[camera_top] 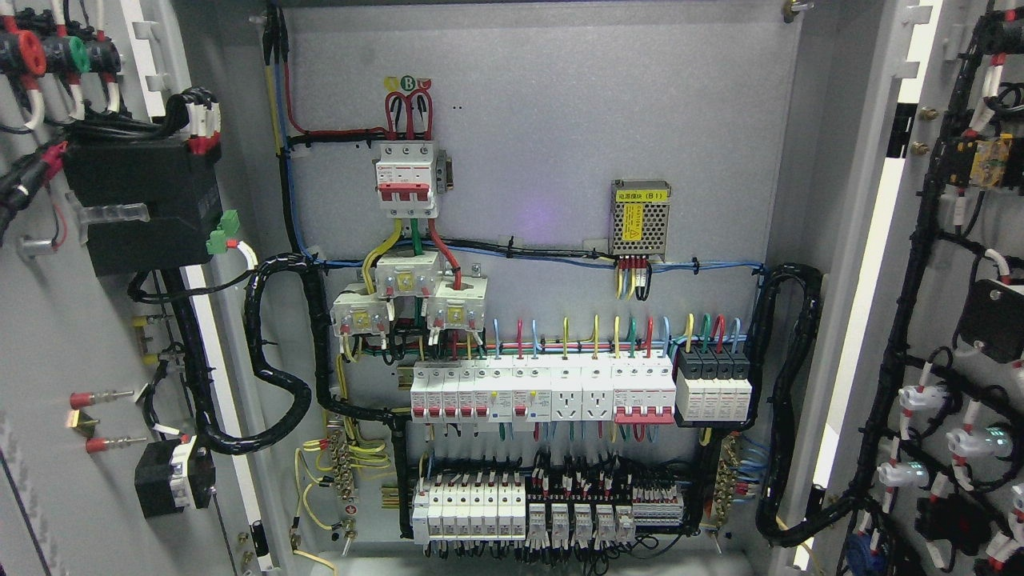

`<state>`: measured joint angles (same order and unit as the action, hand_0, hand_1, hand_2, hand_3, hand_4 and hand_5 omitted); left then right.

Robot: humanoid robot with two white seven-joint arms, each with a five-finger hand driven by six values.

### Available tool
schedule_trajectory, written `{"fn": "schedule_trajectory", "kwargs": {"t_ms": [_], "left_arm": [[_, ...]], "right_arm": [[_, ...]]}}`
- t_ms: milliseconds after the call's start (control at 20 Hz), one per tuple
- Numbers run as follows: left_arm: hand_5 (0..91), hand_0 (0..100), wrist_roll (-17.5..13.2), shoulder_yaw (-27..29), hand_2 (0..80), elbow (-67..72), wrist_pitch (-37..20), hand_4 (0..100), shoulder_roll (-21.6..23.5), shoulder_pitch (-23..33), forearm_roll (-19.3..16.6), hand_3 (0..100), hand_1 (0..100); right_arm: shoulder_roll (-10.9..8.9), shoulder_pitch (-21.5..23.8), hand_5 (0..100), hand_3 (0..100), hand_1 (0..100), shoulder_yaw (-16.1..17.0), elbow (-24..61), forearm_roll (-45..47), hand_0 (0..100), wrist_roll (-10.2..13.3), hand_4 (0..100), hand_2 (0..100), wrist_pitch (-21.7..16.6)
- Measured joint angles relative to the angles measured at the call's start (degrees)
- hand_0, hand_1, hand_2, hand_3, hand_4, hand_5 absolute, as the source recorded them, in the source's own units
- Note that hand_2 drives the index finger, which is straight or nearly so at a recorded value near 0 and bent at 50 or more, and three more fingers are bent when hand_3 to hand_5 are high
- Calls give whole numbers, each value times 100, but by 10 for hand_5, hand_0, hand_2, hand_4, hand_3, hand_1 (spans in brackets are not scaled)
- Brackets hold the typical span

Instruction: Open door with both hands

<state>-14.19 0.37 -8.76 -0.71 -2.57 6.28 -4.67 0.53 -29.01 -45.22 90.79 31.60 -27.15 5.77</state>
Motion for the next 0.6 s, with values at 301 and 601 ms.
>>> {"fn": "schedule_trajectory", "kwargs": {"t_ms": [301,601], "left_arm": [[0,0,5,-21,0,-490,-85,30,0,317,-15,0,0],[0,0,18,-263,0,-1144,-97,30,56,652,-19,0,0]], "right_arm": [[-22,35,0,0,0,207,-183,-5,0,589,0,0,-287],[-182,254,0,0,0,360,-294,4,0,885,0,0,-798]]}}
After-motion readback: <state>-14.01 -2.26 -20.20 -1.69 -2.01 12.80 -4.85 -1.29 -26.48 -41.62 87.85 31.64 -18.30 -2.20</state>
